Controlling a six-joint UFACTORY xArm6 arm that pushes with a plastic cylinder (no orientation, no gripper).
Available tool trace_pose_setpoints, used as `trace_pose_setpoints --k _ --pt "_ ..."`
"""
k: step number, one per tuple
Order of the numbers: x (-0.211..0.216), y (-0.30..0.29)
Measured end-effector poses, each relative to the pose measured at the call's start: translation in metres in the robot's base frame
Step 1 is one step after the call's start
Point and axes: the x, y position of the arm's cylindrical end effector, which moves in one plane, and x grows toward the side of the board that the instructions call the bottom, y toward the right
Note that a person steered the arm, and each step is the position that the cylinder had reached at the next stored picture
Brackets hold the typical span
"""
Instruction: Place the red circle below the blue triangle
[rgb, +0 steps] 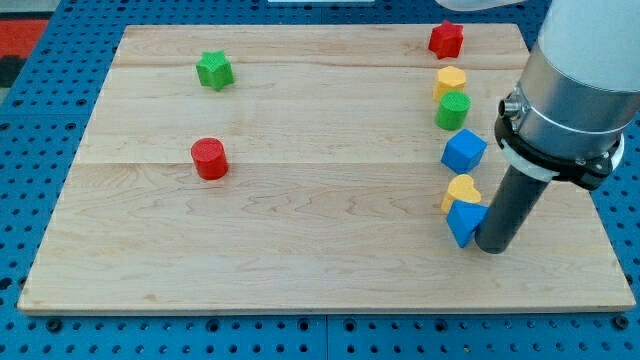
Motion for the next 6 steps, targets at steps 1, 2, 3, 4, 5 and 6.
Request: trace_pose_setpoints --k 1,2,3,4,5,6 --pt "0.032 0.009" --pt "0.069 -0.001" --pt "0.068 -0.076" --pt "0.036 -0.182" --pt "-0.006 -0.274" --pt "-0.053 -0.356"
